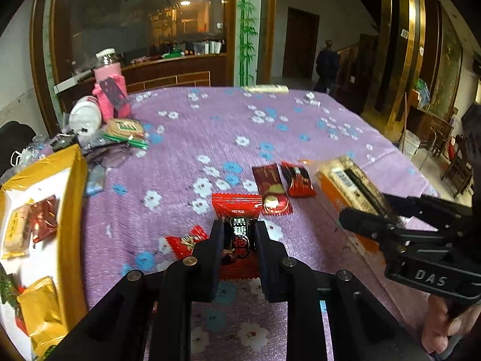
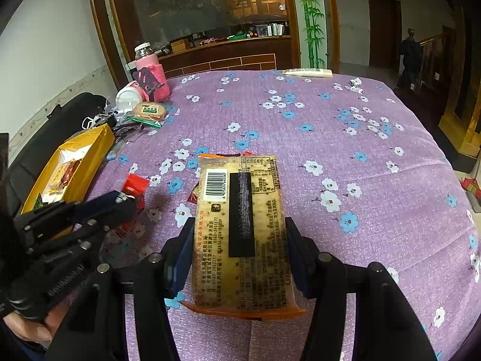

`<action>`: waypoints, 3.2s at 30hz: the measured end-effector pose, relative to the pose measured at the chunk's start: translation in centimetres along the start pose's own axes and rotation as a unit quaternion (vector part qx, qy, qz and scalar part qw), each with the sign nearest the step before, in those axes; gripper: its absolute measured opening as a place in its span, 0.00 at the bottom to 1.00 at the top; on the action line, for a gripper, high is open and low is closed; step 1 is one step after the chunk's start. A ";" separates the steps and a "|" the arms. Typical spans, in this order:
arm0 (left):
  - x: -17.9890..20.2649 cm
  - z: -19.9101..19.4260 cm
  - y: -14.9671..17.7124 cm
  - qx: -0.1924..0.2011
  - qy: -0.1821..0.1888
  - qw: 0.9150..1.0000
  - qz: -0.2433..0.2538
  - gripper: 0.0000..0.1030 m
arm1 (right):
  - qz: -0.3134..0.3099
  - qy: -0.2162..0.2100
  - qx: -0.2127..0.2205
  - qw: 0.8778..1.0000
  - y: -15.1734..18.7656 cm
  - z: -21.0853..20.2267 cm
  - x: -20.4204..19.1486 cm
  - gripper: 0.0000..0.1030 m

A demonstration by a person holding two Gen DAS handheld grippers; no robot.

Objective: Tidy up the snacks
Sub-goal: 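Carry the red candy and cracker pack over the white box with both tools, then open the right tool and the left tool to drop the cracker pack and red candy into the box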

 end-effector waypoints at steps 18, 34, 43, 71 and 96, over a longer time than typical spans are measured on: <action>-7.0 -6.6 2.3 0.033 -0.034 0.996 -0.075 0.20 | 0.021 -0.056 -0.033 0.998 0.4 -1.4 -3.2 0.53; -18.5 -10.4 9.8 0.027 -0.104 0.978 -0.179 0.20 | -0.069 -0.140 -0.086 0.984 3.3 -1.3 -17.1 0.53; -22.0 -9.6 13.5 0.005 -0.120 0.966 -0.228 0.20 | -0.116 -0.154 -0.122 0.974 5.4 1.1 -24.7 0.54; -22.3 -10.1 14.4 0.045 -0.144 0.961 -0.232 0.20 | -0.086 -0.130 -0.169 0.973 4.8 9.3 -29.8 0.54; -21.7 -10.8 13.9 0.072 -0.138 0.963 -0.220 0.42 | -0.053 -0.179 -0.129 0.974 2.4 2.8 -24.4 0.54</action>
Point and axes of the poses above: each gripper's, at about its wrist camera, not at the fingertips, and z roughly the way its jaws point, x to its right, y to its underside, the point moved 1 cm from there along z, roughly the way its jaws point, and after that the axes turned 14 degrees about z, right-handed, at the moved point
